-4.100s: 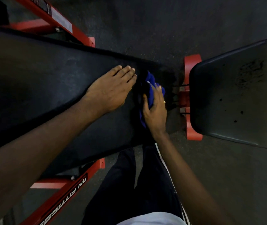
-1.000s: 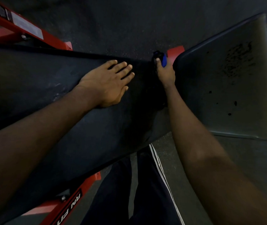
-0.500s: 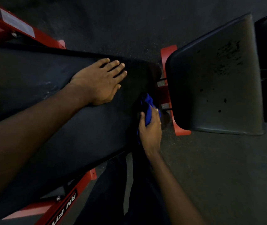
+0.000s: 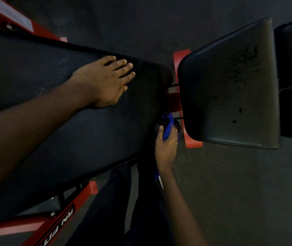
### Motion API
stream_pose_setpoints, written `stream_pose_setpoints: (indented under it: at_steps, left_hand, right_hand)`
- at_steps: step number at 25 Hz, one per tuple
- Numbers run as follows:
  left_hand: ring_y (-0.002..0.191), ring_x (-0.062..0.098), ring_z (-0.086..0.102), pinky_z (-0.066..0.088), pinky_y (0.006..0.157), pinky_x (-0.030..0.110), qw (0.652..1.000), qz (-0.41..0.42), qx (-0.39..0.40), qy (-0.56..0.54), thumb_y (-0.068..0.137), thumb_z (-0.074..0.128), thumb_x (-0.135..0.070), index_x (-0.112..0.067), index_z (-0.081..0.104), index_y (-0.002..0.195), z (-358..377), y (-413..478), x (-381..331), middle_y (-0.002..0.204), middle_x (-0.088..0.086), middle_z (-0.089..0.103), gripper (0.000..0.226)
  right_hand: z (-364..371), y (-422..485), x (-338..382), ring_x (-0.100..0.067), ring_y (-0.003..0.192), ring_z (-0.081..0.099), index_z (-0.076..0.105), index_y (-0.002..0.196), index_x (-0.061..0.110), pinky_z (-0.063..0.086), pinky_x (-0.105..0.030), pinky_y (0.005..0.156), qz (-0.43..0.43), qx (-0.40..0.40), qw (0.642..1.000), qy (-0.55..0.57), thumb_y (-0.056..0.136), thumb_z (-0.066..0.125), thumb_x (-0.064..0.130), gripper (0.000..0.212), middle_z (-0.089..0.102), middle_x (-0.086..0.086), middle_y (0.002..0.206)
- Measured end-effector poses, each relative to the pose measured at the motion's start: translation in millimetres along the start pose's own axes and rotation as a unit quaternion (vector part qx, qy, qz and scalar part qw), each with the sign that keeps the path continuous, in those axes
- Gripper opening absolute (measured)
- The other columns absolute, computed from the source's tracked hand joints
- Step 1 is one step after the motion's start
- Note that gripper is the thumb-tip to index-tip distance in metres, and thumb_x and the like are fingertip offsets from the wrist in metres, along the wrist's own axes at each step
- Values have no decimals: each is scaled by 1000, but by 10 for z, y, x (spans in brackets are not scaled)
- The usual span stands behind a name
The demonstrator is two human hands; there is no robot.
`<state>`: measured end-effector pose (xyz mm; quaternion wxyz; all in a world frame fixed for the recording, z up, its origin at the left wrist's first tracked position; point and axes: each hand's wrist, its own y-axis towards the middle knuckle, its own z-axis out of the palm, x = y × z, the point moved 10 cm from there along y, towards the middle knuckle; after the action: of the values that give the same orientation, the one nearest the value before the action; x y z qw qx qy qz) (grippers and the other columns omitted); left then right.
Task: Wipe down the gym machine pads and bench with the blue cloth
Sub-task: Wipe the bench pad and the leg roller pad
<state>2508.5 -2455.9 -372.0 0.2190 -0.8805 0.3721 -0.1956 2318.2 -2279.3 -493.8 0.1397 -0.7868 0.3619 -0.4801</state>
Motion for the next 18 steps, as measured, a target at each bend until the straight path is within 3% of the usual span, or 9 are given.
stream_pose_setpoints:
  at_steps: [2, 4, 6, 10, 14, 18]
  left_hand:
    - [152, 23, 9, 11, 123, 42, 1000, 0, -7, 6, 100, 2, -43, -16, 6, 158, 9, -2, -14, 165, 8, 7, 64]
    - [152, 23, 8, 11, 123, 42, 1000, -4, -11, 3, 100, 2, -43, -16, 6, 158, -22, 4, 6, 165, 8, 6, 64]
    - [153, 23, 7, 10, 123, 42, 1000, -8, -3, -4, 100, 2, -43, -16, 5, 157, -15, -7, 3, 165, 8, 5, 64]
    - [153, 23, 8, 10, 123, 42, 1000, -2, -6, 0, 99, 2, -43, -16, 6, 158, 10, 14, 0, 165, 8, 6, 64]
    - [153, 23, 6, 8, 123, 42, 1000, -9, 0, 1, 99, 2, -42, -16, 5, 158, 13, 28, 2, 166, 8, 4, 65]
    - [153, 24, 7, 9, 123, 42, 1000, -17, 18, -13, 100, 6, -41, -15, 8, 158, 12, 22, -4, 165, 9, 6, 64]
  right_hand:
    - [65, -476, 45, -22, 144, 39, 49, 143, 18, 36, -38, 115, -38, 21, 998, 34, 101, 49, 42, 49, 49, -2, 148]
    - [56, -402, 70, -23, 141, 42, 51, 141, 15, 37, -39, 115, -59, 6, 997, 50, 99, 50, 36, 48, 51, -4, 145]
    - [15, 6, 22, -25, 131, 51, 54, 137, 13, 42, -43, 108, -32, -20, 999, 16, 97, 53, 30, 43, 58, -7, 135]
    - [9, 648, 61, -25, 118, 59, 57, 135, 20, 41, -31, 89, 45, 22, 998, -31, 101, 51, 31, 36, 63, -1, 121]
    - [295, 416, 816, -22, 133, 50, 51, 141, 24, 41, -39, 105, -101, 53, 992, -62, 102, 43, 45, 45, 56, 0, 142]
    - [542, 366, 1472, -16, 145, 36, 50, 144, 24, 33, -30, 109, -206, 56, 975, -65, 102, 50, 38, 44, 47, 2, 153]
